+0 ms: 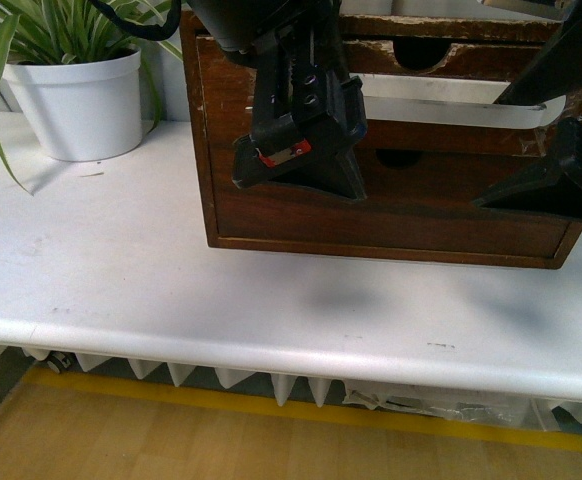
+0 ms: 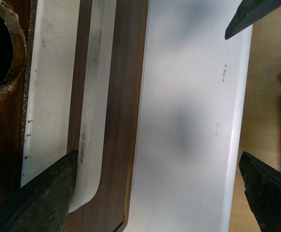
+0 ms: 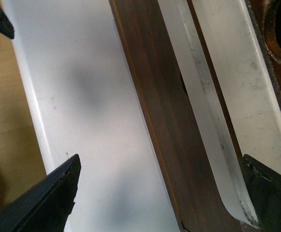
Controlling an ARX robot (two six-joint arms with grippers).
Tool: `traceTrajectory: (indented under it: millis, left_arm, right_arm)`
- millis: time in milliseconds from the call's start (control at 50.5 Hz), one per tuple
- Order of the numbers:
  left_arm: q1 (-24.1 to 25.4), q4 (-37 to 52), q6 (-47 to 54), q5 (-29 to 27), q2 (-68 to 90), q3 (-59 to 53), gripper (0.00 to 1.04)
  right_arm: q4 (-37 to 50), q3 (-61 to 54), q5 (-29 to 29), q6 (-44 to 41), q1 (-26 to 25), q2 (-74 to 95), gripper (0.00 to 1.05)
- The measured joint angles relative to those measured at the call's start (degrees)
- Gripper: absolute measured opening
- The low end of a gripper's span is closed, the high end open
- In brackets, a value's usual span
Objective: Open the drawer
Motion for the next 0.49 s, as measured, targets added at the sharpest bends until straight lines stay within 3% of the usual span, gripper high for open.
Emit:
traceTrajectory:
  millis: [495]
  left_arm:
    - [-1.0,-9.3,5.5,-0.3,-4.6,-2.8,0.99]
  right_arm:
    - [-8.0,-2.0,-3.4,-6.5,0.0,-3.3,0.96]
